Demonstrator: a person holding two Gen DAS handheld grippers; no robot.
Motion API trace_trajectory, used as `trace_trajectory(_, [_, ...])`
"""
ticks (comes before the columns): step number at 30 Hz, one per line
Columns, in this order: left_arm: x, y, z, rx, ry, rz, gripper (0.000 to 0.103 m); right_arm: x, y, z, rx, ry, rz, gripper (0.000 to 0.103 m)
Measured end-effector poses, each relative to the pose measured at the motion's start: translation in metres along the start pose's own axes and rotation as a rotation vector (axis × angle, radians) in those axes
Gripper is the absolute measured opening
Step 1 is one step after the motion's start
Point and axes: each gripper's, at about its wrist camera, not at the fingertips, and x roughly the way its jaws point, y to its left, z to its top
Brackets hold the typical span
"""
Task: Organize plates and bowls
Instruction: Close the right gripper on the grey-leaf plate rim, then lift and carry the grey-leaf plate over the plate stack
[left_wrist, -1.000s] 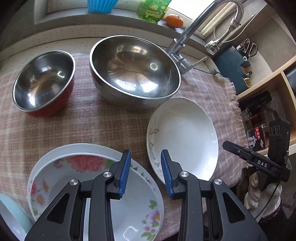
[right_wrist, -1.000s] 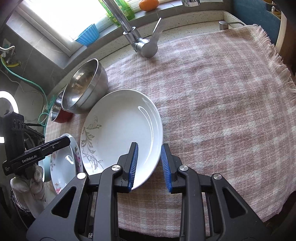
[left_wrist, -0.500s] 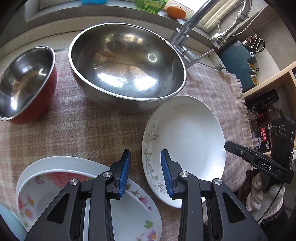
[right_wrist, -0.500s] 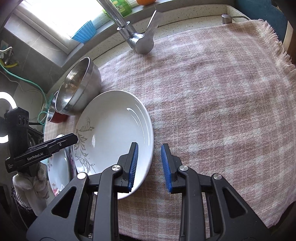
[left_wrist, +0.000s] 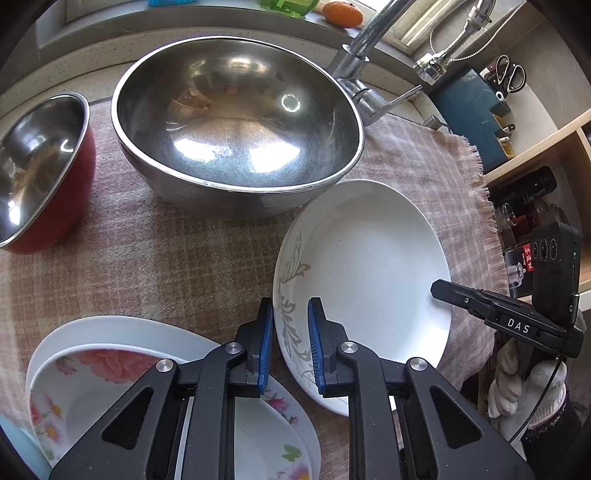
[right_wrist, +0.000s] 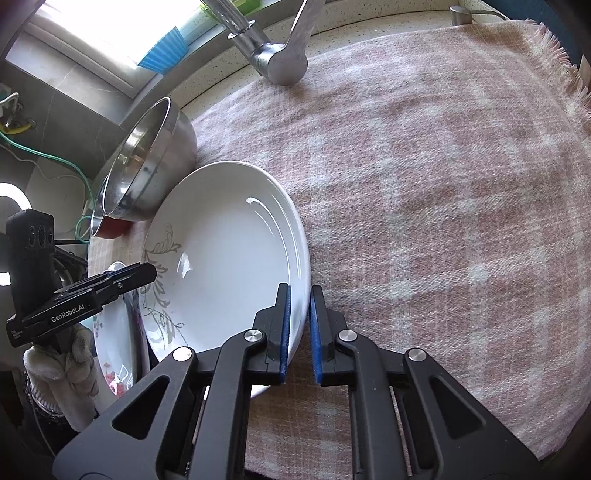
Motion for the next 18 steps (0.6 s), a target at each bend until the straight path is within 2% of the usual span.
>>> trace_trajectory(9, [-0.003, -0.001, 0.000, 0.000, -0.002, -0.011, 0.016, -0.005, 0.000, -0.004, 0.001, 0.001, -0.004, 0.010])
trace_trajectory(18, [-0.012, -0.009, -0.003, 0.015, -0.005, -0.029, 0.016, -0.027, 0.002, -0.016, 0.021, -0.023, 0.000, 0.010])
